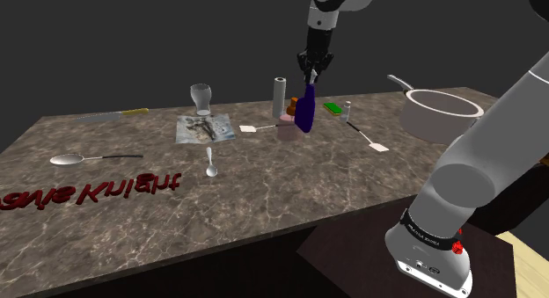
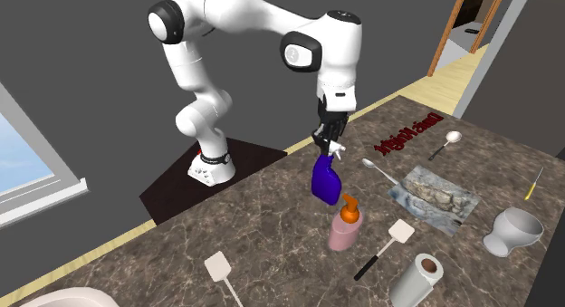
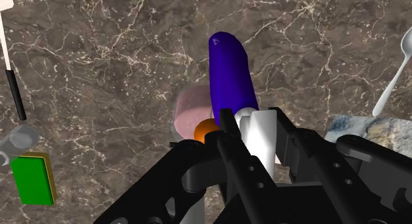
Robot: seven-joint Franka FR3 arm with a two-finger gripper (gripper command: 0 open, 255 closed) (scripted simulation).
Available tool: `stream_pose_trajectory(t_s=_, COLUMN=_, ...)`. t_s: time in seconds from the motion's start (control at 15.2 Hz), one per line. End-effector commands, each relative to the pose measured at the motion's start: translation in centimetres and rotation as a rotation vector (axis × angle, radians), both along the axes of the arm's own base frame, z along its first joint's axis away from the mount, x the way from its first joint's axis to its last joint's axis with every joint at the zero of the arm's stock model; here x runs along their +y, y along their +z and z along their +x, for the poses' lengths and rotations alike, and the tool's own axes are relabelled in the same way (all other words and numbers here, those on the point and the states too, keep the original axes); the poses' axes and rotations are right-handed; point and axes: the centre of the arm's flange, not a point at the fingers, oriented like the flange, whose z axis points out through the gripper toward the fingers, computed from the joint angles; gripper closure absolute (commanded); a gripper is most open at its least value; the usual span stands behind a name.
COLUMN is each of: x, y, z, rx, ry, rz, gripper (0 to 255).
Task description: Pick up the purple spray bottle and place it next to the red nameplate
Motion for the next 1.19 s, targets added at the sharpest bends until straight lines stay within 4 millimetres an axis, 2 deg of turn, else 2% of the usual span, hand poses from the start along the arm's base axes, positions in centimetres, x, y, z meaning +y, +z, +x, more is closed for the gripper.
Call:
stream_pose_trajectory(t_s=0.0, x=0.0, y=1.1, z=0.0, rx=0.0, ry=0.0, rz=0.0, gripper=255)
stream_pose_trajectory(t_s=1.12, x=0.0, y=10.1, z=0.0, rx=0.0, ry=0.0, rz=0.0, gripper=255)
